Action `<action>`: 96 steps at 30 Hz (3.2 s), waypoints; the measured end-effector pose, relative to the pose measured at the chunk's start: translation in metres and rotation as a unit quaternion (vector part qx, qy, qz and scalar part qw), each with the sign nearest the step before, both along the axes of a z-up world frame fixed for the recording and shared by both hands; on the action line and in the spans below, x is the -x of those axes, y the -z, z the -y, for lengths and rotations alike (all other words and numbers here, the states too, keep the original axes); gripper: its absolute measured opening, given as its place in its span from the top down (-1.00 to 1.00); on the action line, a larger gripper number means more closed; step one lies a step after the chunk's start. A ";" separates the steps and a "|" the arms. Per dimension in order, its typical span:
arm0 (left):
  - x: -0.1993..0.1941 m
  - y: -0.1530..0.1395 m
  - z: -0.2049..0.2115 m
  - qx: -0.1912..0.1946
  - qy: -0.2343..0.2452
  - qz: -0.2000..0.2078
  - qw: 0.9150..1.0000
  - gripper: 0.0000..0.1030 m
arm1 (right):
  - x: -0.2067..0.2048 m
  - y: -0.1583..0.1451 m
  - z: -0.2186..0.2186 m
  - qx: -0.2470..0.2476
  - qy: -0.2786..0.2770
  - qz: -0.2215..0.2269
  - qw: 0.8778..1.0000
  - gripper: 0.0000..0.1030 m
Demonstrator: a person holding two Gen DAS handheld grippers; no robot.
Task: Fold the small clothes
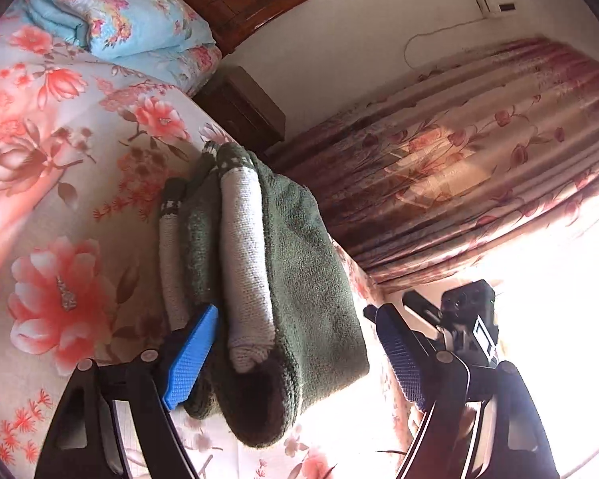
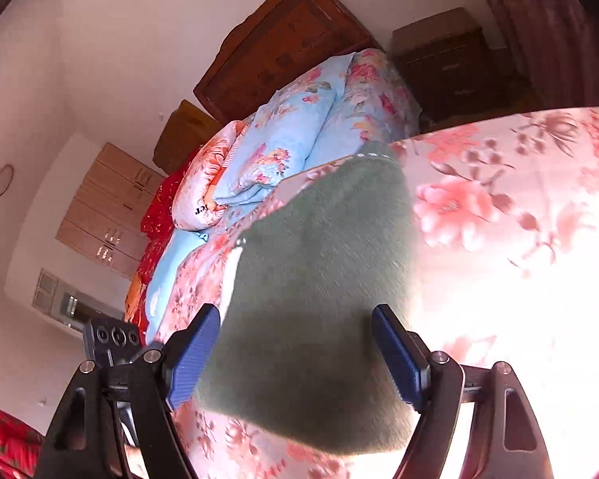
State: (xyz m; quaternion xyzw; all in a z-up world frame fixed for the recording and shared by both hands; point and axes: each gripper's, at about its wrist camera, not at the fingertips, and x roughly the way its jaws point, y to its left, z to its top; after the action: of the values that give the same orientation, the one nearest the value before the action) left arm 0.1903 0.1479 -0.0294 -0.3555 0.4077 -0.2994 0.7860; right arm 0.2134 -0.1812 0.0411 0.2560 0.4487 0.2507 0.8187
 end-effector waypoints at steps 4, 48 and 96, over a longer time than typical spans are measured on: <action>-0.007 0.006 0.026 -0.084 0.009 0.001 0.996 -1.00 | 0.024 0.021 -0.001 0.085 -0.013 -0.013 0.996 -0.56; -0.030 -0.018 -0.025 -0.147 -0.065 -0.002 0.987 -1.00 | -0.015 0.092 0.026 -0.079 -0.079 -0.159 0.981 -0.09; 0.080 -0.034 0.092 -0.419 -0.077 0.031 0.904 -1.00 | 0.135 0.012 0.029 -0.168 -0.001 0.018 0.986 -0.48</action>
State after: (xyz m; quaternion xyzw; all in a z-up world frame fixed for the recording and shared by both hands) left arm 0.1101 0.0563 0.0041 -0.0145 0.4419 -0.0501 0.8955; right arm 0.0780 -0.2100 0.0288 0.3846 0.3854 0.3283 0.7719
